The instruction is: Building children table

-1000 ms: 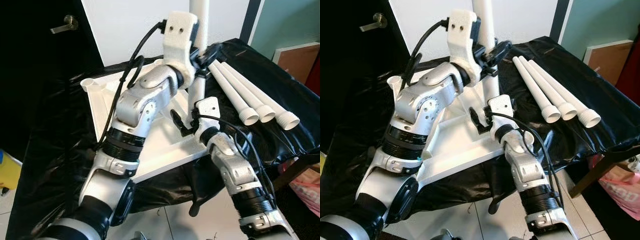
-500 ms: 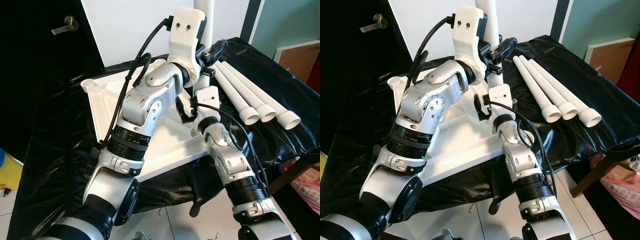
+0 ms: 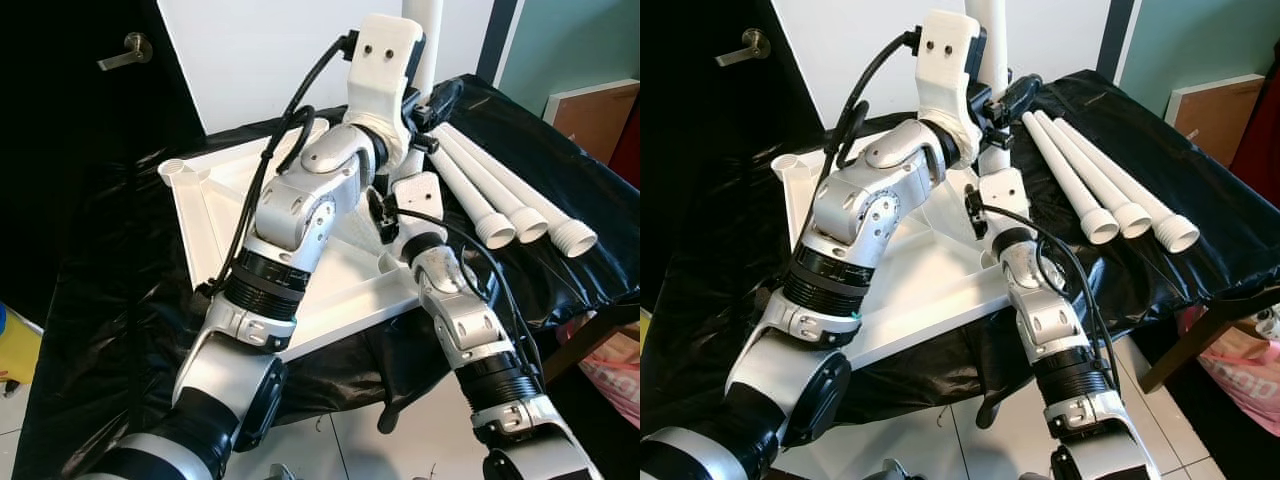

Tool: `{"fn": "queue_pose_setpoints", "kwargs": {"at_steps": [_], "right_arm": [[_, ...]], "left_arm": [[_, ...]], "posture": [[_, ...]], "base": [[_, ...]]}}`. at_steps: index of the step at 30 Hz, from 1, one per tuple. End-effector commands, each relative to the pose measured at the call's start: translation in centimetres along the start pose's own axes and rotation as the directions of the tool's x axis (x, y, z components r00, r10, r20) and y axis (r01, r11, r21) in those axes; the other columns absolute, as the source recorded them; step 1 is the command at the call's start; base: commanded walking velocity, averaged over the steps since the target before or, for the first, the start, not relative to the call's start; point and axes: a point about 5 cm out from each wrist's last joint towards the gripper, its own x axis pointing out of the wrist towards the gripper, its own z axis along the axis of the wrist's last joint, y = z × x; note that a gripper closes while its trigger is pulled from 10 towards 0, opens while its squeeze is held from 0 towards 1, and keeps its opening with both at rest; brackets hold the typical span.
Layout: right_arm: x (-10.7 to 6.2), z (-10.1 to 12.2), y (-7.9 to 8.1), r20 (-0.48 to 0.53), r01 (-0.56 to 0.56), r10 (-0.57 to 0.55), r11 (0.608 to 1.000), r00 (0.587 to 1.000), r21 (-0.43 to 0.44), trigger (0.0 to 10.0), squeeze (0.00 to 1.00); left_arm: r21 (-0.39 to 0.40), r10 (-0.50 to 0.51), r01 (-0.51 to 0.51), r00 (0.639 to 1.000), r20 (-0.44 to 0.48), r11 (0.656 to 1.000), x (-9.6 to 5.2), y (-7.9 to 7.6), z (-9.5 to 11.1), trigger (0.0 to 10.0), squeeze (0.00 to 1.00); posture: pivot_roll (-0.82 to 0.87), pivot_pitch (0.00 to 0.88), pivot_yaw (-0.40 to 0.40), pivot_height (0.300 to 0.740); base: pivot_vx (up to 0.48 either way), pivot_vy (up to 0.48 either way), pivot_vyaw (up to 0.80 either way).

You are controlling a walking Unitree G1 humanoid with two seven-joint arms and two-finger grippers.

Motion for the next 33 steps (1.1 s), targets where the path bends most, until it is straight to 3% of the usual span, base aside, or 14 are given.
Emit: {"fn": "queue_pose_setpoints", "kwargs": {"at_steps": [1,6,7,8,16,17,18,19,25,33], "right_arm": [[-0.2,-0.4,1.1,-0.011,-0.05,0.05,0.999,0.999,-0.022,0.0,0.0],[-0.3,-0.8,0.9,-0.032,-0.034,0.034,0.999,0.999,0.002,0.0,0.0],[-0.3,-0.9,0.8,-0.04,-0.024,0.024,1.0,0.999,0.009,0.0,0.0],[-0.3,-1.1,0.8,-0.05,-0.007,0.008,1.0,0.999,0.029,10.0,0.0],[0.1,-1.2,0.2,-0.065,0.049,-0.042,0.993,0.997,0.109,10.0,0.0],[0.2,-1.2,-0.1,-0.067,0.068,-0.06,0.99,0.996,0.123,10.0,0.0],[0.2,-1.2,-0.1,-0.067,0.068,-0.06,0.99,0.996,0.123,10.0,0.0],[0.2,-1.2,-0.3,-0.068,0.08,-0.071,0.988,0.995,0.13,10.0,0.0],[0.6,-1.2,-1.1,-0.069,0.141,-0.132,0.977,0.989,0.157,10.0,0.0],[0.6,-1.4,-2.2,-0.084,0.211,-0.199,0.962,0.977,0.176,10.0,0.0]], "left_arm": [[0.013,-0.058,0.058,0.998,0.012,0.998,0.3,-1.0,0.0,10.0,0.0],[0.011,-0.069,0.069,0.997,0.017,0.998,0.2,-1.1,-0.1,10.0,0.0],[-0.005,-0.076,0.076,0.997,0.028,0.997,0.2,-1.1,0.0,10.0,1.0],[-0.019,-0.089,0.09,0.995,0.047,0.996,0.1,-1.1,0.1,10.0,1.0],[-0.012,-0.059,0.06,0.995,0.082,0.998,-0.4,-0.3,0.2,10.0,1.0],[-0.01,-0.036,0.037,0.996,0.083,0.999,-0.6,0.1,0.2,10.0,0.91],[-0.01,-0.036,0.037,0.996,0.083,0.999,-0.6,0.1,0.2,10.0,0.91],[-0.01,-0.021,0.022,0.996,0.083,1.0,-0.7,0.3,0.1,10.0,0.0],[-0.008,0.038,-0.038,0.996,0.085,0.999,-1.6,1.7,-0.3,10.0,0.0],[-0.004,0.091,-0.091,0.992,0.088,0.996,-2.4,2.4,-0.8,10.0,0.0]], "posture": [[-0.15,0.0,0.086,0.74],[-0.15,0.0,0.079,0.74],[-0.15,0.0,0.076,0.74],[-0.15,0.0,0.072,0.74],[-0.13,0.0,0.065,0.74],[-0.13,0.0,0.063,0.74],[-0.13,0.0,0.063,0.74],[-0.13,0.0,0.063,0.74],[-0.09,0.0,0.051,0.74],[-0.07,0.0,0.025,0.74]], "base": [[0.0,0.0,0.0],[0.0,0.0,0.0],[0.0,0.0,0.0],[0.0,0.0,0.0],[0.0,0.0,0.0],[0.0,0.0,0.0],[0.0,0.0,0.0],[0.0,0.0,0.0],[0.0,0.0,0.0],[0.0,0.0,0.0]]}}
